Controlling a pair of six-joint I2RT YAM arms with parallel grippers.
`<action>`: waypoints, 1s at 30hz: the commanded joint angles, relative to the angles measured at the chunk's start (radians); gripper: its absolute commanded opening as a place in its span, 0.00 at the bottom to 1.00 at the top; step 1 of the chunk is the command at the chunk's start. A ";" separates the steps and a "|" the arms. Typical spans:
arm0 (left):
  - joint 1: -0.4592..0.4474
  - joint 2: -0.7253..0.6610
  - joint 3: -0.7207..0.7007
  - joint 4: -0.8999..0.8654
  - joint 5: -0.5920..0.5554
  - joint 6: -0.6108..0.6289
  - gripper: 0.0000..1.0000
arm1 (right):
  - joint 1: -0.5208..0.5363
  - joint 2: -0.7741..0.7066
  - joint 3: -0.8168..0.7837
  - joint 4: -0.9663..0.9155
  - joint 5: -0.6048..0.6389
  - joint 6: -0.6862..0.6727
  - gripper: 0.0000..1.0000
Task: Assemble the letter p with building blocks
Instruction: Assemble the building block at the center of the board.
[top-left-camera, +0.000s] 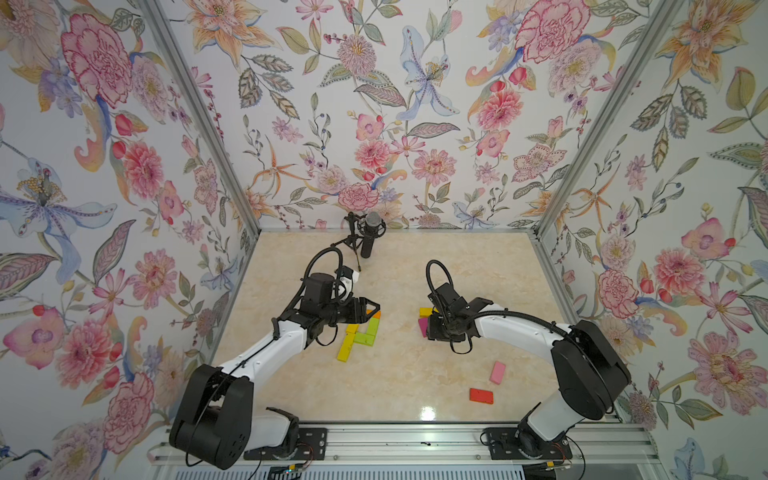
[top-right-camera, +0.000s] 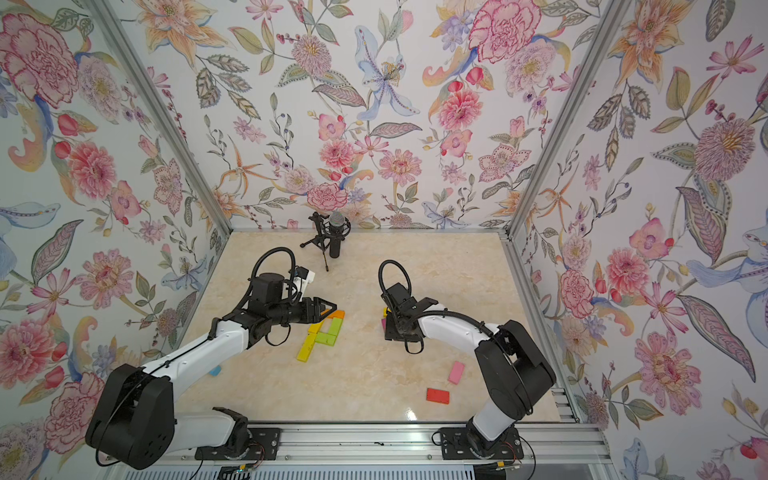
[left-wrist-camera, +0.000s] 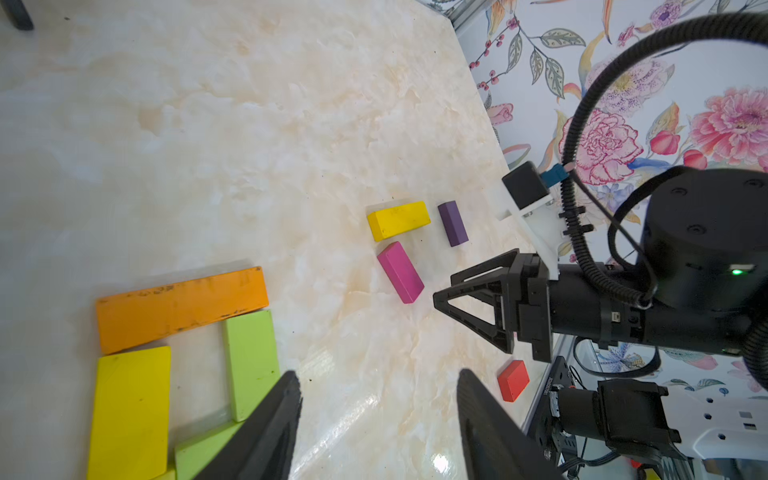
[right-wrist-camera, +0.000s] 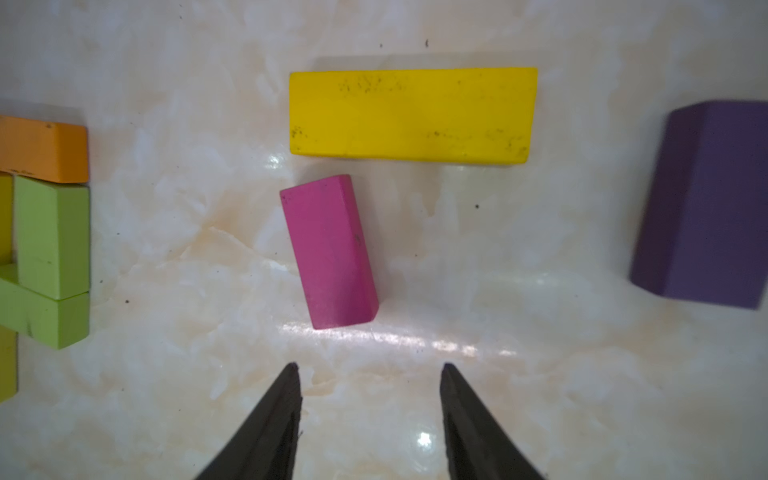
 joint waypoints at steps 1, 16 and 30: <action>-0.124 0.061 0.049 0.029 -0.050 -0.027 0.61 | -0.024 -0.086 -0.029 0.004 -0.011 0.001 0.53; -0.327 0.282 0.113 0.190 -0.274 -0.262 0.33 | -0.256 -0.071 -0.137 0.111 -0.214 -0.137 0.00; -0.393 0.388 0.173 0.165 -0.391 -0.318 0.00 | -0.250 0.012 -0.144 0.192 -0.309 -0.168 0.00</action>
